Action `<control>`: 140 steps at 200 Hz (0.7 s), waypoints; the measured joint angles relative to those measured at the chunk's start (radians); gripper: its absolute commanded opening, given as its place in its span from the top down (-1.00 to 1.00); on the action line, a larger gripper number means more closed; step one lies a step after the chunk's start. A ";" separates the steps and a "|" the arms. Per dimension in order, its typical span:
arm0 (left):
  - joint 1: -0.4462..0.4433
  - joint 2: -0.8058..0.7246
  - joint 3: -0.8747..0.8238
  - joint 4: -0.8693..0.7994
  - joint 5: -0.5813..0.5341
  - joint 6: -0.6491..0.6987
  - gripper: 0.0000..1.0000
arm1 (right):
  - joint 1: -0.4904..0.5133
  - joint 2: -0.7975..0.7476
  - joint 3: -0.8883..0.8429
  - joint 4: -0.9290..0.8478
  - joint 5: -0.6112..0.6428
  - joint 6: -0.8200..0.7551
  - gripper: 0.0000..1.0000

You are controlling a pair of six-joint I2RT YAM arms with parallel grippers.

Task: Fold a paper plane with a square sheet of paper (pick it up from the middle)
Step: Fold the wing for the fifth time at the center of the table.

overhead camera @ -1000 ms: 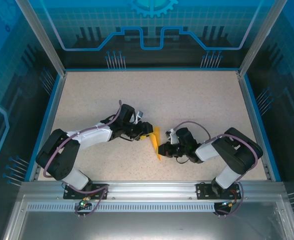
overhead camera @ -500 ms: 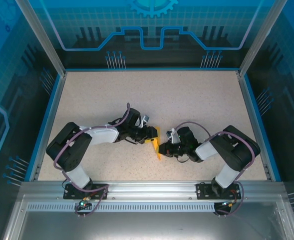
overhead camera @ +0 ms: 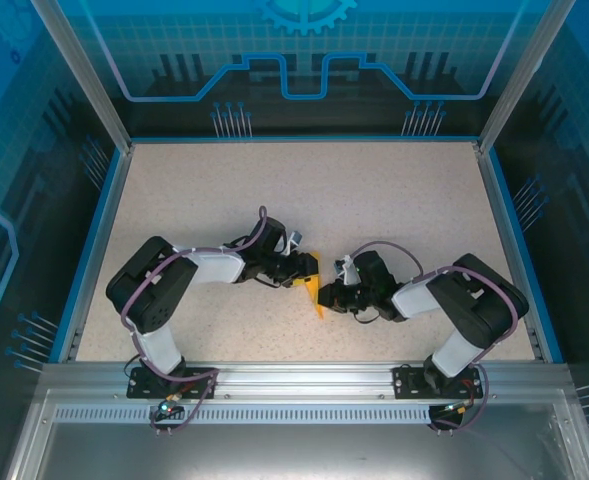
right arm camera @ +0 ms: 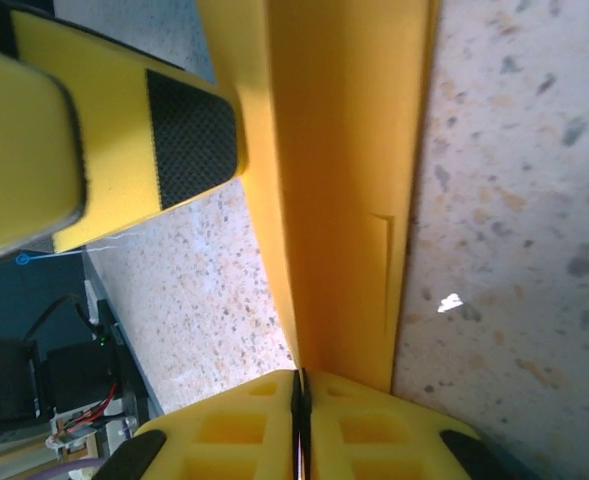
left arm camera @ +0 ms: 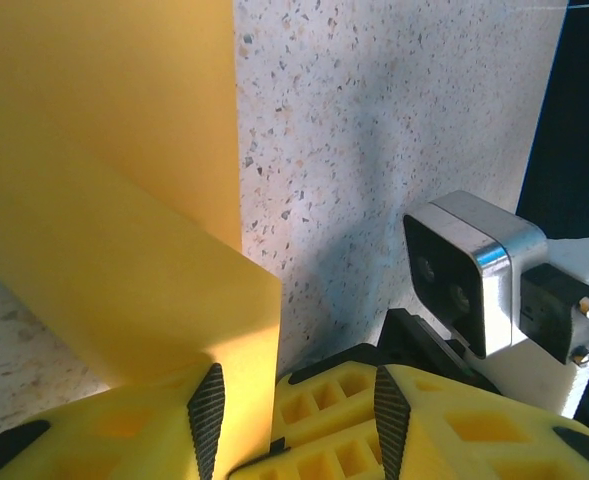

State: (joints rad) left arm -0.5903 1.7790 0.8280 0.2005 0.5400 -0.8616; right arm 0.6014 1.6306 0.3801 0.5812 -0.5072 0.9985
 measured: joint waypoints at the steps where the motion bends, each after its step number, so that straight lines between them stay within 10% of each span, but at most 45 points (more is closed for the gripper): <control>1: 0.000 0.000 0.000 0.000 0.000 0.000 0.06 | 0.000 0.000 0.001 -0.002 0.001 0.000 0.85; 140: -0.008 -0.137 -0.029 0.023 -0.011 0.027 -0.16 | -0.008 0.030 -0.026 0.094 -0.001 0.132 0.92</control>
State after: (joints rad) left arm -0.5987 1.6421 0.7990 0.2230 0.5289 -0.8349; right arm 0.5938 1.6608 0.3542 0.6750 -0.5079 1.1309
